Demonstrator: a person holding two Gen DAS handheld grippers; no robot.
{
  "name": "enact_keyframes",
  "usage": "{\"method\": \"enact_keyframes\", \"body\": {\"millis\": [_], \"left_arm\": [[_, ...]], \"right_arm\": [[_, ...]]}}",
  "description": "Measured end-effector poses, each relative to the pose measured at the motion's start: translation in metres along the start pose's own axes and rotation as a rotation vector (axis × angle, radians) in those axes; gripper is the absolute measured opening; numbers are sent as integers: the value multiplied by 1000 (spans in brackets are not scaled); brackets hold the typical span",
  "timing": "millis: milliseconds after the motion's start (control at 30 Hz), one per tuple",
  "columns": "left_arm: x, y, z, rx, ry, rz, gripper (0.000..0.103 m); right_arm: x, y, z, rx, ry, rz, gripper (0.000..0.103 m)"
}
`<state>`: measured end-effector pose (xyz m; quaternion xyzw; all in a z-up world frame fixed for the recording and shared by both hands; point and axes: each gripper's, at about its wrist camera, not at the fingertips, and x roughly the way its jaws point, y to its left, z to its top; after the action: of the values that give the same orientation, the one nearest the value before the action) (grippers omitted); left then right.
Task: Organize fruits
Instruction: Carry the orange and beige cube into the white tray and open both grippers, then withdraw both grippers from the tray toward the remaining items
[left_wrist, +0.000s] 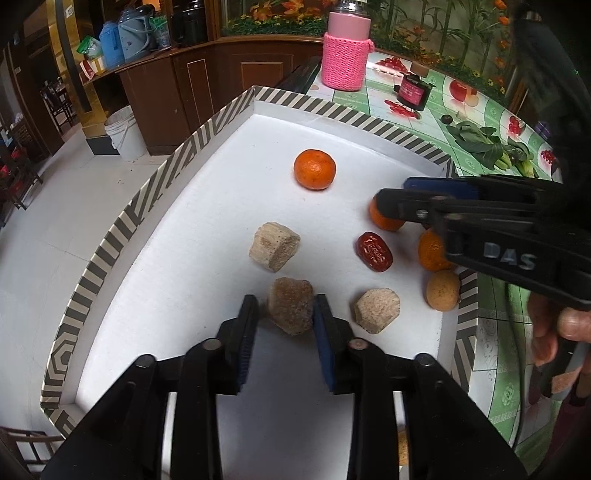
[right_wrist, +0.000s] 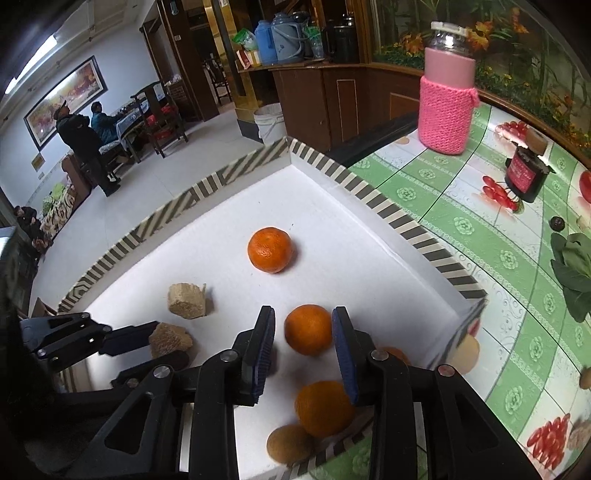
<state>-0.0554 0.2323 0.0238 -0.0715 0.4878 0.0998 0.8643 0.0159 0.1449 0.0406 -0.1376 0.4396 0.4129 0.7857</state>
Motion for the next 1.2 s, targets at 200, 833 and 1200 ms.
{"method": "enact_keyframes", "body": {"millis": [200,833,1200], "left_arm": [[-6,2,-2,-14,-26,12,65],[-29,-58,4,77,-76,-85,65],[-27,-126,12,189,-59,-178,65]], "right_arm": [[-22,-1,-9,15,-33,-6,42],[-72,-50,-81,125,-37,-80,49],[-116,-143,-136,294,-40,-238,53]]}}
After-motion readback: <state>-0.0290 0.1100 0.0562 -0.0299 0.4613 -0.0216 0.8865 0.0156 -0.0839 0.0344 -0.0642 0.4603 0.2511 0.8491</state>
